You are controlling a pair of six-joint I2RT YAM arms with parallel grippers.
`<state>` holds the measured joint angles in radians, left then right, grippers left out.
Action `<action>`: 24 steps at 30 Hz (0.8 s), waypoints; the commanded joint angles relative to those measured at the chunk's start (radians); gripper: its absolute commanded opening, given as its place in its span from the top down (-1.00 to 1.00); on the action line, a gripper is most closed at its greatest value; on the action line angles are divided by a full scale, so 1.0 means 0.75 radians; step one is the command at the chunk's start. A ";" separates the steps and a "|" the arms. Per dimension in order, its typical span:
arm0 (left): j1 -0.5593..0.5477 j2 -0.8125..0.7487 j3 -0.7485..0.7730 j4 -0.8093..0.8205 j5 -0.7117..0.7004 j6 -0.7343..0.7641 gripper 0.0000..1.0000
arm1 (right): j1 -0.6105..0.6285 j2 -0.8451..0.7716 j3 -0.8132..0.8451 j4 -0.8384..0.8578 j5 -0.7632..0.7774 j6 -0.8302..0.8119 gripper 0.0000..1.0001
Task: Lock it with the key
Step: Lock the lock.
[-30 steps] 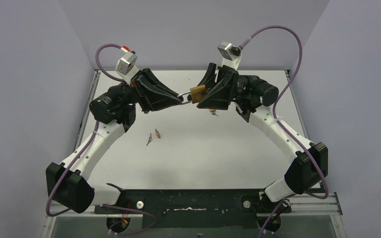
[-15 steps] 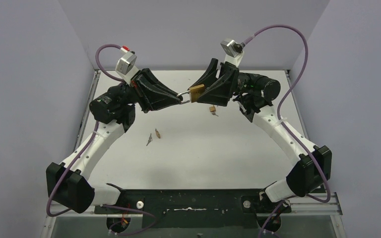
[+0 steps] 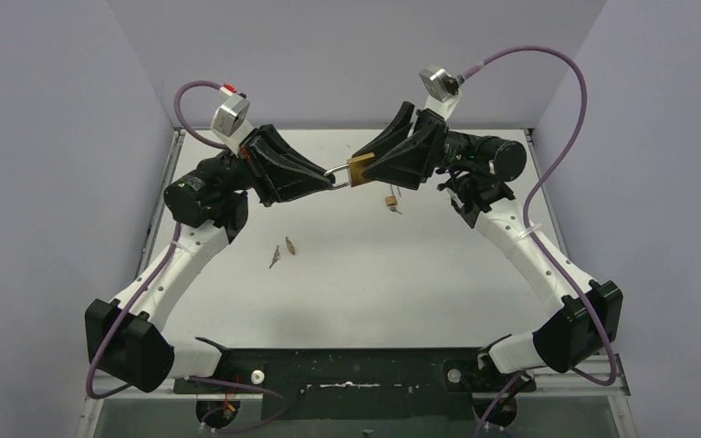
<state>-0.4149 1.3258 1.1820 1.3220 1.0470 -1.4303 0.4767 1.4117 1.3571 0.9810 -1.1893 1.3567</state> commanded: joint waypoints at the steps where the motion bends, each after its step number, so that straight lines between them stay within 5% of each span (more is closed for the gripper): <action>1: 0.019 -0.030 0.015 0.077 -0.109 -0.007 1.00 | -0.004 -0.055 -0.017 -0.004 0.021 -0.033 0.03; 24: 0.033 -0.021 0.013 0.097 -0.109 -0.040 1.00 | -0.113 -0.105 0.020 -0.121 -0.039 -0.104 0.13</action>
<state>-0.4011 1.3262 1.1728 1.3327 1.0286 -1.4559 0.4240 1.3804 1.3293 0.8764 -1.1995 1.2900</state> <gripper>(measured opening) 0.045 0.437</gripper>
